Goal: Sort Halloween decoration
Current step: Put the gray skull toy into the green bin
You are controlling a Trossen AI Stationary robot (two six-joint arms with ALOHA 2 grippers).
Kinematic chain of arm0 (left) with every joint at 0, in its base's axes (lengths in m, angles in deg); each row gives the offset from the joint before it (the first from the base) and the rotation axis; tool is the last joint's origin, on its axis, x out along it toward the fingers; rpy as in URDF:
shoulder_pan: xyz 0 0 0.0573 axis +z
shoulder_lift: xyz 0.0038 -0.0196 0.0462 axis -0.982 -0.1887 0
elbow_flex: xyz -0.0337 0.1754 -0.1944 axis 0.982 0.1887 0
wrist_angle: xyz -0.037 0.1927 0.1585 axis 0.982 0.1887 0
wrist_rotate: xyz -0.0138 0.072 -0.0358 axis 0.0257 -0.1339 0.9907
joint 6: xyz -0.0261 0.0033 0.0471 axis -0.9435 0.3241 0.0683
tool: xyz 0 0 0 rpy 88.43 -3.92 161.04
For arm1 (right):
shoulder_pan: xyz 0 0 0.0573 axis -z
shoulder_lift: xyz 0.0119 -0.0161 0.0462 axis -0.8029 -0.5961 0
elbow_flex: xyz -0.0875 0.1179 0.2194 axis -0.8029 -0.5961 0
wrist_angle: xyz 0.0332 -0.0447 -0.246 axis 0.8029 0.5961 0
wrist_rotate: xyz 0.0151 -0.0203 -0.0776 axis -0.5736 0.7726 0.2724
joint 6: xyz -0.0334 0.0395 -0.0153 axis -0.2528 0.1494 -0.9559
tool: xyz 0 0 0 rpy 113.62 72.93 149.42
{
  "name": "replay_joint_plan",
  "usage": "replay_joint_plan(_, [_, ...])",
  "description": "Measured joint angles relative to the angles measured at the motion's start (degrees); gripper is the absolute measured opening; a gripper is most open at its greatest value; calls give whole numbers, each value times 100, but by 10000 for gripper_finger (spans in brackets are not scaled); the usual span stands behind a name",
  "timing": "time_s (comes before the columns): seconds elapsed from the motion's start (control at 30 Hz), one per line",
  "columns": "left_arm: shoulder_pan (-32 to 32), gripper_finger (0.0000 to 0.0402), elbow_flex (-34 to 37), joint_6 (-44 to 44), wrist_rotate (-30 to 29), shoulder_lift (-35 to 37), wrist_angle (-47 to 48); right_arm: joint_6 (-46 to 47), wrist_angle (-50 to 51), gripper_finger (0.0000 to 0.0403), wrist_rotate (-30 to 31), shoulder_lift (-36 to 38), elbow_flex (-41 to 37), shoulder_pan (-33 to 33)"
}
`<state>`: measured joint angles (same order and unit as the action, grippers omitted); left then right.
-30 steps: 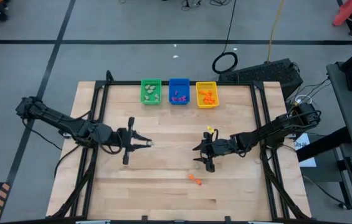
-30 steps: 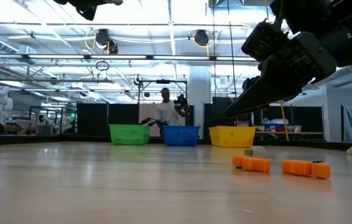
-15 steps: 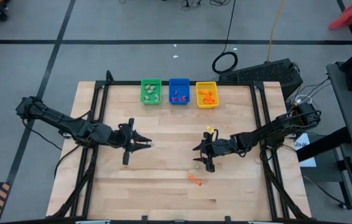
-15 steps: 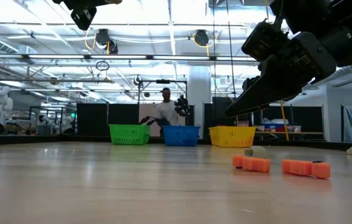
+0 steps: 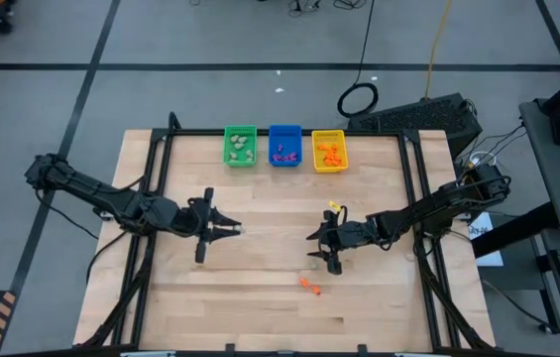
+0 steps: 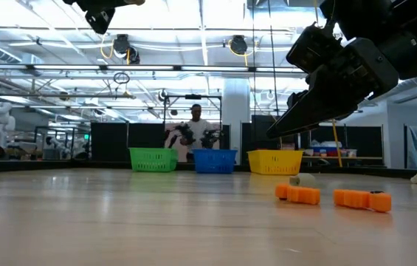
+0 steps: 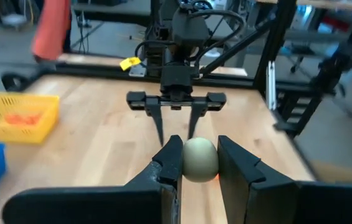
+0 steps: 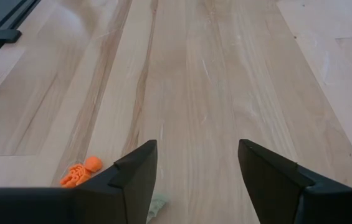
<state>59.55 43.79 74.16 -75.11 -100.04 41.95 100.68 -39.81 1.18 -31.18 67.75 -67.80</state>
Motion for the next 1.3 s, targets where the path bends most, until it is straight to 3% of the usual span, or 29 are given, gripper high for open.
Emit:
replay_joint_plan(0.17, [0,61,0,1416,-2,0,0,1,-2,210,0,-1,0,0])
replay_joint_plan(0.53, [0,61,0,3400,-413,0,0,2,-2,210,0,0,0,0])
replay_joint_plan(1.0, [39,61,0,3356,-1051,-2,-9,0,-1,210,0,0,0,0])
replay_joint_plan(1.3, [813,61,0,3399,-1811,-2,-171,0,-2,210,0,-1,0,4])
